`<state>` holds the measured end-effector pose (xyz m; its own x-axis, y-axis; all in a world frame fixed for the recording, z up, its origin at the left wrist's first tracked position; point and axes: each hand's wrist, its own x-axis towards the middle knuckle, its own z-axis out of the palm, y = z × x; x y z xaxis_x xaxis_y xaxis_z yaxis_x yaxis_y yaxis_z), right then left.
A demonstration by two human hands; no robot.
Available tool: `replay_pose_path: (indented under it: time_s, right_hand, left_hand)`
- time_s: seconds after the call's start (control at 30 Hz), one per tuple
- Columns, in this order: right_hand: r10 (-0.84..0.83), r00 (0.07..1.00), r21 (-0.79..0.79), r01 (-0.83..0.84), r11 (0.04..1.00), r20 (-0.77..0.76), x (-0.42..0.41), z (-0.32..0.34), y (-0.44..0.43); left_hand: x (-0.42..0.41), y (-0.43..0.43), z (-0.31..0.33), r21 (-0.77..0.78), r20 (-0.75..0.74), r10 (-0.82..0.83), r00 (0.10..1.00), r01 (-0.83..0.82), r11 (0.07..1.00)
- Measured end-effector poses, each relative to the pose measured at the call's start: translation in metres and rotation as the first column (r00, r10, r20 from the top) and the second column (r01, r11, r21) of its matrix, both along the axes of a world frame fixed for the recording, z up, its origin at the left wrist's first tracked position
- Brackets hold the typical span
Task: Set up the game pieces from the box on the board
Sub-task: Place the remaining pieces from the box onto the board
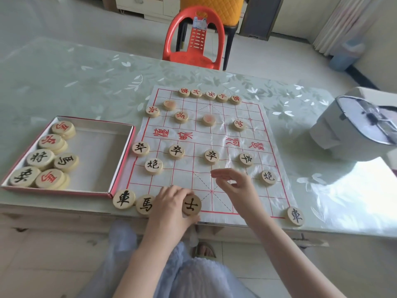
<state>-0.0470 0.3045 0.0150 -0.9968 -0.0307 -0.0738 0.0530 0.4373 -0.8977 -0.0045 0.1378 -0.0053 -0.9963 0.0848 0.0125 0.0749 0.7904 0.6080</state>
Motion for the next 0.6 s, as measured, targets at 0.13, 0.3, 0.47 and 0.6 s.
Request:
replay_pose_path:
  time_s: [0.13, 0.3, 0.47, 0.6]
  right_hand:
    - [-0.011, 1.000, 0.008, 0.011, 1.000, 0.005, 0.005, 0.000, 0.002]
    - [-0.004, 1.000, 0.024, 0.004, 1.000, -0.004, 0.003, 0.002, 0.002]
    - [0.023, 1.000, 0.028, -0.023, 0.999, -0.017, 0.001, 0.005, -0.005]
    - [0.041, 0.998, 0.015, -0.041, 0.999, -0.037, -0.001, 0.009, -0.016]
  left_hand:
    - [-0.001, 0.005, -0.004, -0.026, -0.022, -0.023, 0.999, 0.023, 0.999]
    - [-0.005, 0.009, -0.013, -0.068, 0.010, -0.023, 1.000, 0.024, 0.997]
    - [-0.009, 0.008, -0.019, -0.053, 0.019, 0.011, 1.000, -0.010, 0.999]
    - [-0.008, 0.007, -0.018, -0.026, 0.042, 0.006, 0.999, -0.005, 1.000]
